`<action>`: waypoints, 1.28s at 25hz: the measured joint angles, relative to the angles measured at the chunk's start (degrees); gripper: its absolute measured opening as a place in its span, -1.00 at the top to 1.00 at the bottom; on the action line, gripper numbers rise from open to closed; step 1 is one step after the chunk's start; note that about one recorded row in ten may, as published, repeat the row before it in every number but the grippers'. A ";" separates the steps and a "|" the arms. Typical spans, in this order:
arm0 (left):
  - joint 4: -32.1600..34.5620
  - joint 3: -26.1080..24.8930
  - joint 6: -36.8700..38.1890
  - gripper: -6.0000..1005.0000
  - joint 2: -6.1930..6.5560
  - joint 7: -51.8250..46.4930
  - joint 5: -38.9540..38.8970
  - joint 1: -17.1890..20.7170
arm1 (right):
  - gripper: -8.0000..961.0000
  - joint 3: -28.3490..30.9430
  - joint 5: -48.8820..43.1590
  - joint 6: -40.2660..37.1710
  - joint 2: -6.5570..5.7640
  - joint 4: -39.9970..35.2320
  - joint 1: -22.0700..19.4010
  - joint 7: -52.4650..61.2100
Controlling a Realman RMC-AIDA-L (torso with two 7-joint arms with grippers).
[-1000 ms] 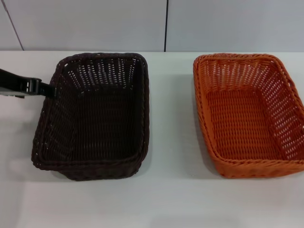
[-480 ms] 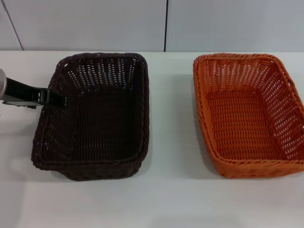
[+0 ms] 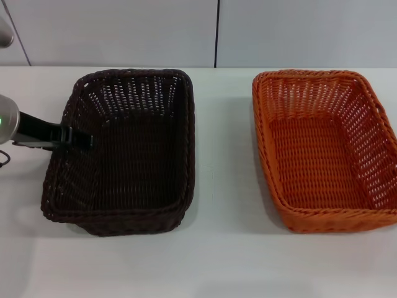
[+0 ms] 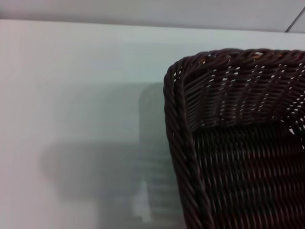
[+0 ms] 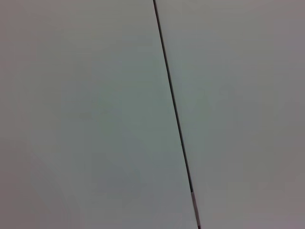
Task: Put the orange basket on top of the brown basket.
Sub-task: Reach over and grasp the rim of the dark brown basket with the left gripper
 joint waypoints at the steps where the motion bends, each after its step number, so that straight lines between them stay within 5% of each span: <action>1: 0.72 0.06 0.36 -0.51 0.01 0.01 -0.13 -0.03 | -0.13 0.08 0.00 0.00 0.00 0.00 -0.03 -0.01; 8: 4.51 0.07 1.70 -0.49 0.11 -0.27 -0.41 -0.76 | -0.12 0.20 -0.01 0.00 -0.14 0.00 -0.03 -0.02; 25: 2.66 -0.02 -0.09 0.46 0.38 1.61 -0.10 -0.74 | -0.11 0.32 0.18 0.71 -0.17 0.00 -0.28 -0.19; 32: -4.63 -2.53 -5.32 0.59 0.53 7.57 -0.27 -1.63 | -0.10 0.40 0.32 1.41 -0.50 -0.01 -0.27 -0.20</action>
